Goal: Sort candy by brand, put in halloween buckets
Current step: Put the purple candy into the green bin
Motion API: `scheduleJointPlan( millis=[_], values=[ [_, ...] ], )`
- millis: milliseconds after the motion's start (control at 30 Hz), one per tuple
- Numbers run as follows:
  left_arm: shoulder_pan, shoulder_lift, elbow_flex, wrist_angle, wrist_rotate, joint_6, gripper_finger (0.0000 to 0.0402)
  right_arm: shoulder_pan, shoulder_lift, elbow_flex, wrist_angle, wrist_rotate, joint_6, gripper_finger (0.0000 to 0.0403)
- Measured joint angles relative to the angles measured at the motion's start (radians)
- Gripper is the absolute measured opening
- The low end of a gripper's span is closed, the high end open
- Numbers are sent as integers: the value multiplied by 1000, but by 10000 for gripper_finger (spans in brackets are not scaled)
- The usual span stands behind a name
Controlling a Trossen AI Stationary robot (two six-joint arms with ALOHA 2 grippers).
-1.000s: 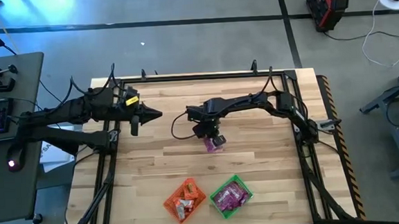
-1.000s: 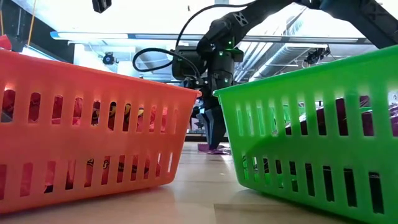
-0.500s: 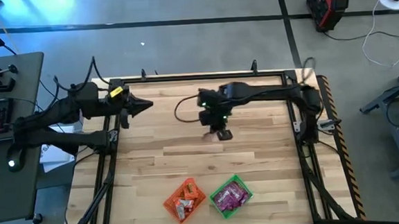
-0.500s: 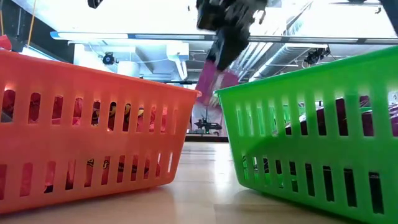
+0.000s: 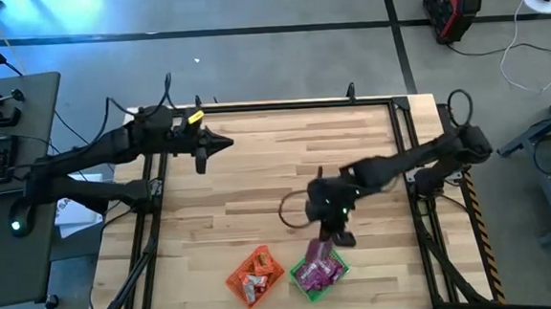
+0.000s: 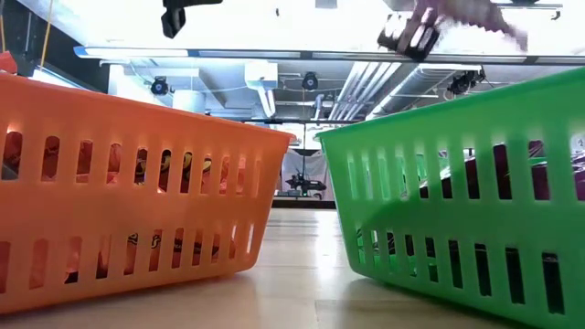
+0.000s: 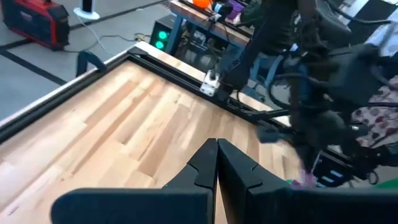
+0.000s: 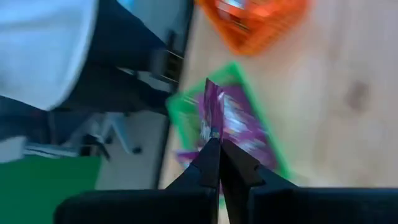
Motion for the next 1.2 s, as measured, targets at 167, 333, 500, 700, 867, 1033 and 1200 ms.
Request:
scheduleJointPlan(
  millis=[167,333,500,700,867,1033,1200],
  values=[
    [42,36,0,32,86,-27,0,105,3,1,132,-4,129,0],
    [56,52,0,31,112,-35,0,149,21,-36,136,26,143,0],
    [55,52,0,31,117,-35,0,143,29,-118,171,29,145,0],
    [55,52,0,30,137,-58,0,150,56,-163,252,-34,153,0],
    [54,52,0,28,139,-61,0,176,72,-163,331,-26,177,0],
    [54,52,0,27,139,-61,0,186,91,-163,309,62,221,22],
    [54,52,0,26,139,-61,0,176,102,-163,307,74,272,108]
  ],
)
